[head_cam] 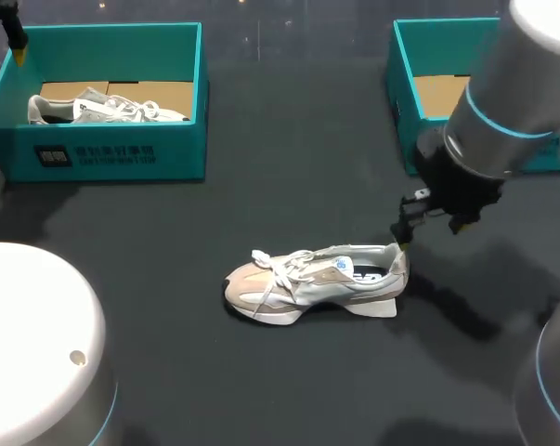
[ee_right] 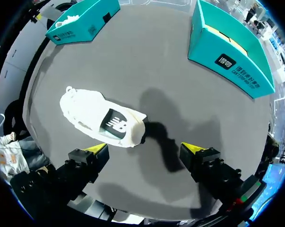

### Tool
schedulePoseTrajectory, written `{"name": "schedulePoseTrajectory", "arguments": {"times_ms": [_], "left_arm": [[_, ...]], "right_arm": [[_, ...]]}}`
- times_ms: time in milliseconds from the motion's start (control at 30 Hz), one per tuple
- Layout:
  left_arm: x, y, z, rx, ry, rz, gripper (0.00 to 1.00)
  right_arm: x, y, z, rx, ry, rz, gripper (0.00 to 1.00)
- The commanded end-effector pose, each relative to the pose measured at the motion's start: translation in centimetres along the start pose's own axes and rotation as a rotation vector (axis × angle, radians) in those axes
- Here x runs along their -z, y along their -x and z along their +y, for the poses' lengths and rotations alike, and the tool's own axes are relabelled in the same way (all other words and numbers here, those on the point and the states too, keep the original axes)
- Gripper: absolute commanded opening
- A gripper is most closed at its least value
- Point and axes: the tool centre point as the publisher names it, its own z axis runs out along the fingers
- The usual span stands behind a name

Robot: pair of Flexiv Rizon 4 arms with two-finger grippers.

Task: Take the shoe out of the shoebox, open the shoe tongue, remove and reinsert the insole, then place the shoe into the shoebox

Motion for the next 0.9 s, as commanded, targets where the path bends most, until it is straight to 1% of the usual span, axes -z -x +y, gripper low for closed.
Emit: {"name": "schedulePoseTrajectory", "arguments": {"times_ms": [33, 67, 100, 133, 200, 600, 633, 667, 700, 733, 800, 867, 900], "left_arm": [[0.0, 0.0, 0.0, -0.001, 0.000, 0.002, 1.00], [0.0, 0.0, 0.0, -0.001, 0.000, 0.002, 1.00], [0.0, 0.0, 0.0, -0.001, 0.000, 0.002, 1.00], [0.0, 0.0, 0.0, -0.001, 0.000, 0.002, 1.00], [0.0, 0.0, 0.0, -0.001, 0.000, 0.002, 1.00], [0.0, 0.0, 0.0, -0.001, 0.000, 0.002, 1.00], [0.0, 0.0, 0.0, -0.001, 0.000, 0.002, 1.00], [0.0, 0.0, 0.0, -0.001, 0.000, 0.002, 1.00], [0.0, 0.0, 0.0, -0.001, 0.000, 0.002, 1.00], [0.0, 0.0, 0.0, -0.001, 0.000, 0.002, 1.00], [0.0, 0.0, 0.0, -0.001, 0.000, 0.002, 1.00], [0.0, 0.0, 0.0, -0.001, 0.000, 0.002, 1.00], [0.0, 0.0, 0.0, -0.001, 0.000, 0.002, 1.00]], "right_arm": [[1.2, 2.6, -2.6, 0.390, 0.446, 0.554, 1.00], [1.3, 3.0, -2.9, 0.431, 0.463, 0.547, 1.00], [1.4, 3.3, -3.0, 0.525, 0.486, 0.583, 1.00], [1.5, 3.4, -3.4, 0.663, 0.537, 0.637, 1.00], [2.1, 3.7, -4.7, 0.939, 0.713, 0.750, 1.00], [2.1, 3.7, -4.7, 0.939, 0.713, 0.750, 1.00], [1.9, 4.1, -4.5, 0.991, 0.746, 0.753, 1.00], [1.8, 4.4, -4.5, 1.033, 0.799, 0.789, 1.00], [1.7, 4.7, -4.6, 1.056, 0.817, 0.800, 1.00], [1.6, 5.1, -4.7, 1.076, 0.826, 0.783, 1.00], [1.2, 5.9, -4.9, 1.125, 0.873, 0.802, 1.00], [0.8, 6.7, -5.1, 1.150, 0.896, 0.787, 1.00], [0.6, 6.9, -5.1, 1.184, 0.926, 0.811, 1.00]]}}
